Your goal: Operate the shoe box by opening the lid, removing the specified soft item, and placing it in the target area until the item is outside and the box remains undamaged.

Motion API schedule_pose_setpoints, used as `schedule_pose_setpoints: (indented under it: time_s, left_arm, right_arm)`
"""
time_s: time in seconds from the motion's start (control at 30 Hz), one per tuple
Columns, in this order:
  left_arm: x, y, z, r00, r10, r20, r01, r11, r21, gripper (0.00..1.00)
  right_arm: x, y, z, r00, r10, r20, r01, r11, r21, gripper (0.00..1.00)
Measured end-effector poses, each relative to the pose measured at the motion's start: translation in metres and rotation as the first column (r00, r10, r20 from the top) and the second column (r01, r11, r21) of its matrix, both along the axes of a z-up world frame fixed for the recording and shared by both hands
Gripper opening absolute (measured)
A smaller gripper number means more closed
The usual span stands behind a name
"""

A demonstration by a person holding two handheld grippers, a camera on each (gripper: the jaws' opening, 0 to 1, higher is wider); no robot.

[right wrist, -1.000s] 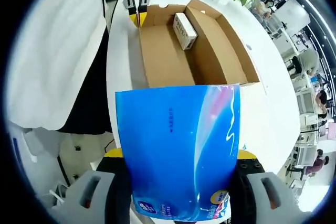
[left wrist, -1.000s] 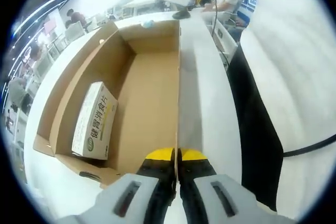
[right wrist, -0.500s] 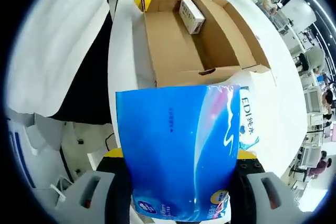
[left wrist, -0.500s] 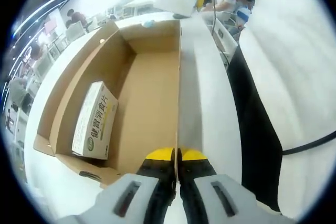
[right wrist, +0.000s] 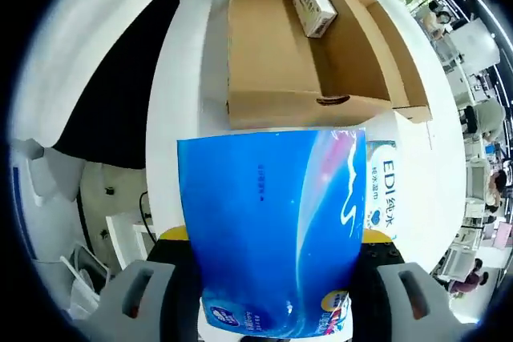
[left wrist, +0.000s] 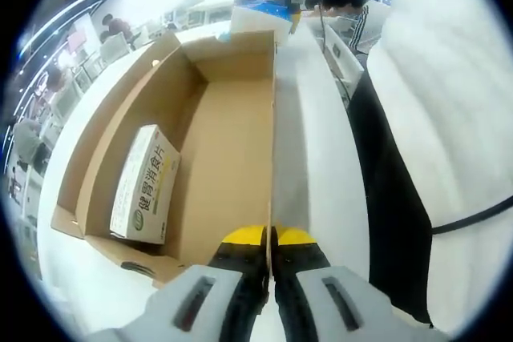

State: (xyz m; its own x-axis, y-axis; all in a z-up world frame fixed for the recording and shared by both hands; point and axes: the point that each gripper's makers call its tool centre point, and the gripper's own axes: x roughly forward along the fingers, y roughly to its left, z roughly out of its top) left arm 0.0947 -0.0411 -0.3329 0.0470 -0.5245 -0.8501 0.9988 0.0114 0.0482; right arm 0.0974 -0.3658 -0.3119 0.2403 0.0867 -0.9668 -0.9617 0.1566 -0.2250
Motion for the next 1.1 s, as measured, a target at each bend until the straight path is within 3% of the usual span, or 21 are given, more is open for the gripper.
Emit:
schedule_pose_setpoints:
  time_s: [0.33, 0.6, 1.1]
  left_arm:
    - [0.001, 0.0, 0.0, 1.0, 0.004, -0.002, -0.004, 1.0, 0.002, 0.01]
    - [0.0, 0.0, 0.0, 1.0, 0.006, 0.0, -0.006, 1.0, 0.001, 0.01]
    - [0.0, 0.0, 0.0, 1.0, -0.002, -0.002, 0.002, 1.0, -0.001, 0.01]
  right_arm:
    - [0.003, 0.006, -0.013, 0.999, 0.019, -0.038, -0.019, 1.0, -0.007, 0.75]
    - [0.011, 0.01, -0.03, 1.0, 0.011, 0.009, -0.01, 1.0, -0.029, 0.75]
    - [0.004, 0.01, -0.047, 0.999, 0.03, -0.019, -0.031, 0.999, -0.044, 0.76]
